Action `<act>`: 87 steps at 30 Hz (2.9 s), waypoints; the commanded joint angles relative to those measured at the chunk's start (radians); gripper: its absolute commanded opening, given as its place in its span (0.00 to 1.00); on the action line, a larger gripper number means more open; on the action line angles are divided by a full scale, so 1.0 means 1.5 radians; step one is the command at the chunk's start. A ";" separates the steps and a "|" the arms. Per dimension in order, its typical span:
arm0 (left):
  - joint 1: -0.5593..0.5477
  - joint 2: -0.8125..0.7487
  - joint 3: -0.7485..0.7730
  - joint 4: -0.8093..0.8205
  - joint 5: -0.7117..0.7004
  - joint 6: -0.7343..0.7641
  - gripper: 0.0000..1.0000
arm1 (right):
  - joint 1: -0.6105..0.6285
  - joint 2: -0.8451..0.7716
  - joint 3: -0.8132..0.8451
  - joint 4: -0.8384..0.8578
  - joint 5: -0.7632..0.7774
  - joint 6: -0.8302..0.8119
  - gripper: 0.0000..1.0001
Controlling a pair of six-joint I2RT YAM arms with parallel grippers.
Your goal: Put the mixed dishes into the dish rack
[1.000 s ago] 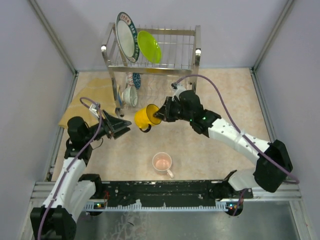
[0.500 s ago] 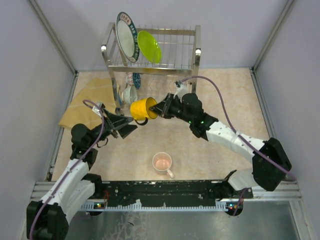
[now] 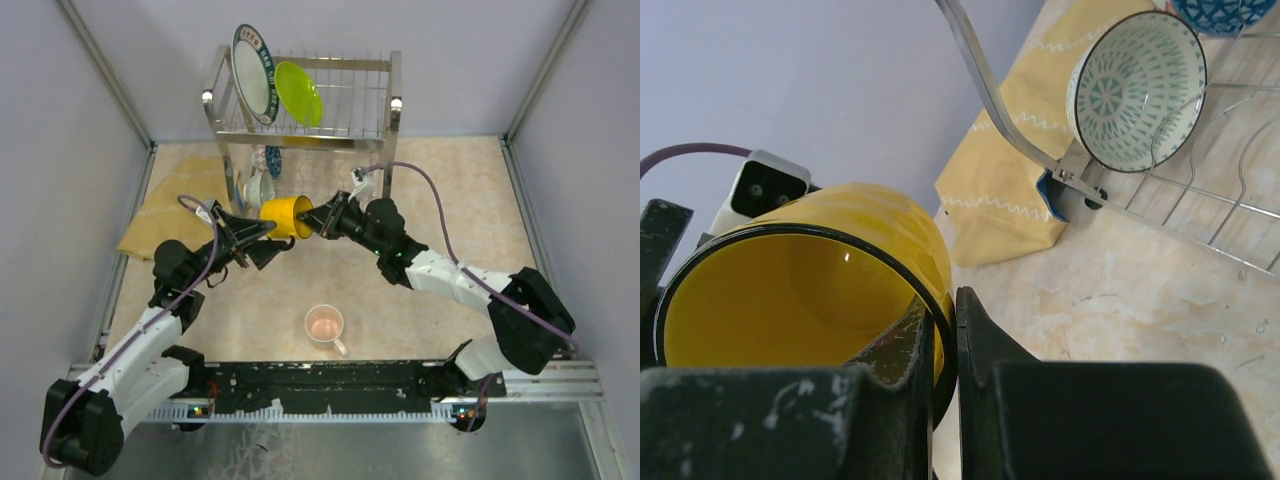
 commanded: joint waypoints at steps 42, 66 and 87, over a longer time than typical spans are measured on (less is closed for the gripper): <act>-0.051 0.115 0.054 0.166 -0.027 0.000 0.00 | 0.018 0.014 -0.048 0.144 -0.010 0.011 0.08; -0.056 0.183 0.155 -0.147 -0.052 0.338 0.00 | 0.005 -0.346 -0.157 -0.297 0.121 -0.172 0.83; -0.142 0.563 0.436 -0.177 -0.069 0.491 0.00 | 0.005 -0.568 -0.074 -0.626 0.307 -0.251 0.85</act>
